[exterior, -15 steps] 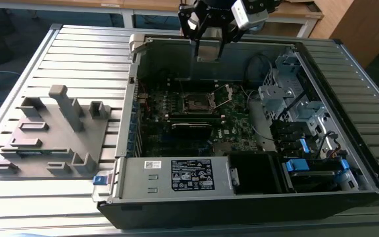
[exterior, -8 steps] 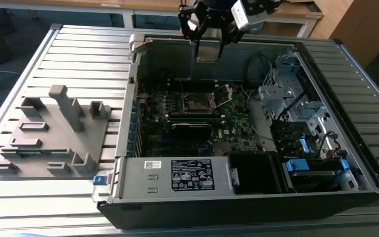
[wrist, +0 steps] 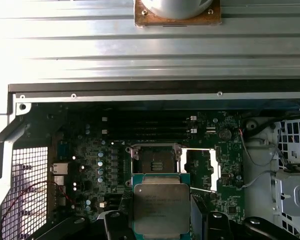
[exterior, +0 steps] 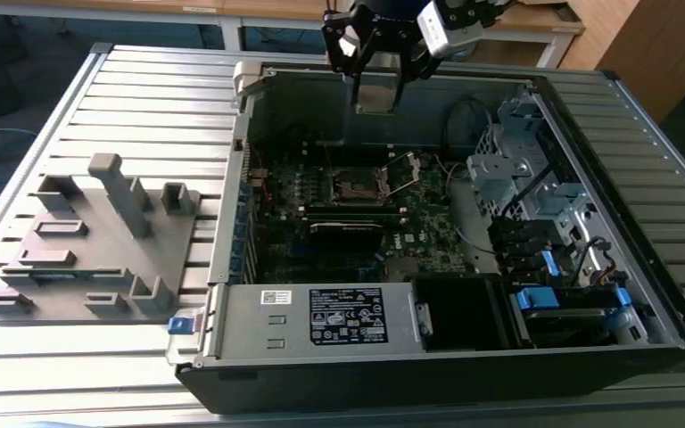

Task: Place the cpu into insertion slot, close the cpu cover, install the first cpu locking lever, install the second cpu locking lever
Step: 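Place the cpu into insertion slot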

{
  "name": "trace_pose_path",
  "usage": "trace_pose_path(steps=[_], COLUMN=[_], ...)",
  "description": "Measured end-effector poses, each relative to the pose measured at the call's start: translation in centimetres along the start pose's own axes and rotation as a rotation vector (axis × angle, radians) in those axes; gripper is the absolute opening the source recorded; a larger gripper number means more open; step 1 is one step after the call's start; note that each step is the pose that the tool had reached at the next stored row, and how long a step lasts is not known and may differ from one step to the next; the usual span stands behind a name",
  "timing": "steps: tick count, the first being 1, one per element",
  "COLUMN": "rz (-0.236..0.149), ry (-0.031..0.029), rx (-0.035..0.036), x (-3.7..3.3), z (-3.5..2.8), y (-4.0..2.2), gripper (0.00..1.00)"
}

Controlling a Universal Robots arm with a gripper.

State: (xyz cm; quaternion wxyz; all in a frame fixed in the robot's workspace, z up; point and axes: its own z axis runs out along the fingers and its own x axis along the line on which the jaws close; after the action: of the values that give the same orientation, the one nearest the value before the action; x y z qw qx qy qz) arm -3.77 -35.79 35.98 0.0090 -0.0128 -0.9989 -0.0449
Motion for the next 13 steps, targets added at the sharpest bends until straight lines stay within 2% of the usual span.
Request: trace_pose_path(steps=[5,13], rz=[0.0,0.0], ry=[-0.0015,-0.0017], rx=[0.0,-0.0001], x=[0.03,0.03], z=[0.35,0.47], y=[-0.03,-0.04], gripper=[0.54,0.54])
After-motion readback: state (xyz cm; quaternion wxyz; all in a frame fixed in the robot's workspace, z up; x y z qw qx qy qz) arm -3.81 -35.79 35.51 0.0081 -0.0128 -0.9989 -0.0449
